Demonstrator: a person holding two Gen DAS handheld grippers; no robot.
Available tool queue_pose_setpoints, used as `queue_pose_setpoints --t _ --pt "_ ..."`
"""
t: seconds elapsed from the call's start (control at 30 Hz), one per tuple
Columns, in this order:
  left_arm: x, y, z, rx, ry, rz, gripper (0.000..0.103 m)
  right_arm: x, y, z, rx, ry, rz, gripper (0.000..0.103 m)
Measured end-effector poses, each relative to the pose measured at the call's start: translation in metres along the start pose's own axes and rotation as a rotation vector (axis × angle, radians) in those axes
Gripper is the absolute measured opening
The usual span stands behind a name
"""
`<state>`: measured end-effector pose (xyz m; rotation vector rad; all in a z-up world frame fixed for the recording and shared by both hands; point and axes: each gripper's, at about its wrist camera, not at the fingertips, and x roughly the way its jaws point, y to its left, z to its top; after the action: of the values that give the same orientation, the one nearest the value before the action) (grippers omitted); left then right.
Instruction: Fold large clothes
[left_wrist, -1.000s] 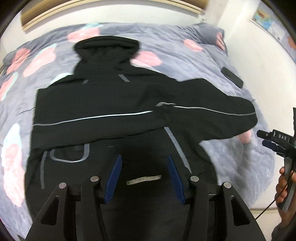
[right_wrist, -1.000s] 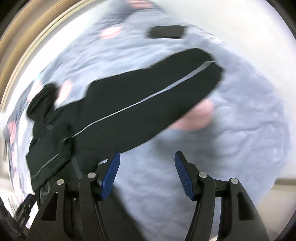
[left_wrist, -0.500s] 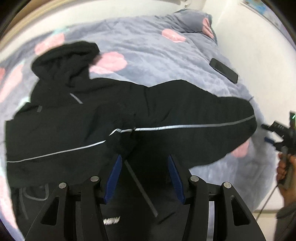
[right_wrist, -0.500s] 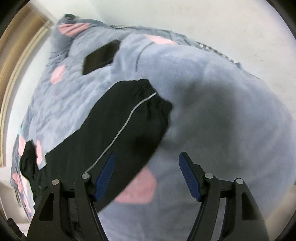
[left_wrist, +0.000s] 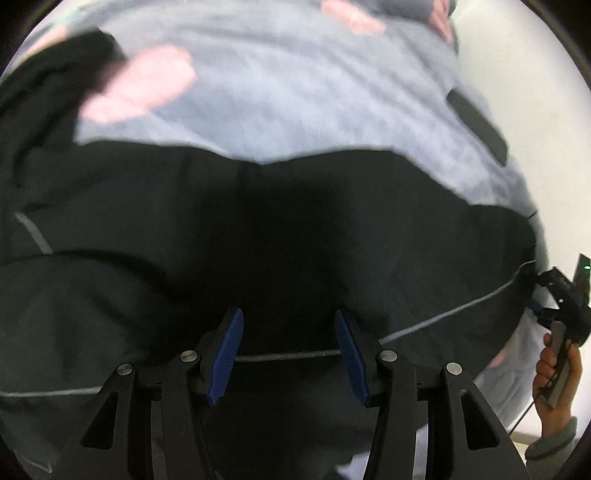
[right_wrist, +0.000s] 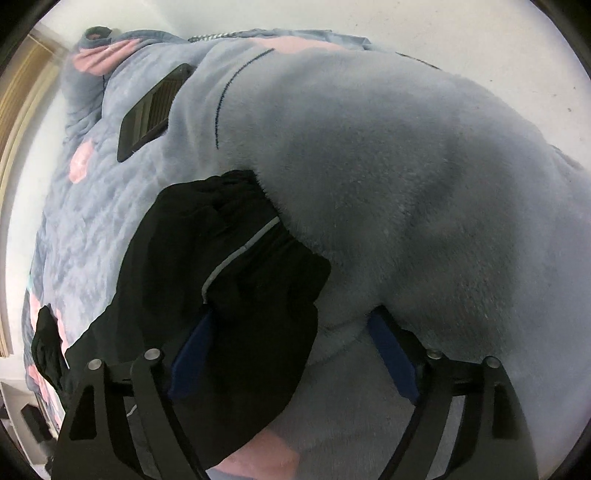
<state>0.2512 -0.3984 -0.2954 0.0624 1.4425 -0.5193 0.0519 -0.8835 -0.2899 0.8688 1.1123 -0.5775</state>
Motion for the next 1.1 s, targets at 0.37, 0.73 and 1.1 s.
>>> queue_pose_setpoints --t 0.37,0.73,1.1 --pt "0.031 -0.007 0.004 0.050 0.041 0.068 0.054 -0.007 -0.017 -0.001 0.056 -0.003 0.111 0.095" --pt "0.014 -0.009 -0.001 0.041 0.017 0.062 0.053 -0.024 0.018 0.006 -0.041 -0.058 0.108 0.030" --pt "0.031 -0.036 -0.018 0.120 0.052 0.040 0.054 -0.052 0.025 -0.024 -0.174 -0.064 0.095 0.026"
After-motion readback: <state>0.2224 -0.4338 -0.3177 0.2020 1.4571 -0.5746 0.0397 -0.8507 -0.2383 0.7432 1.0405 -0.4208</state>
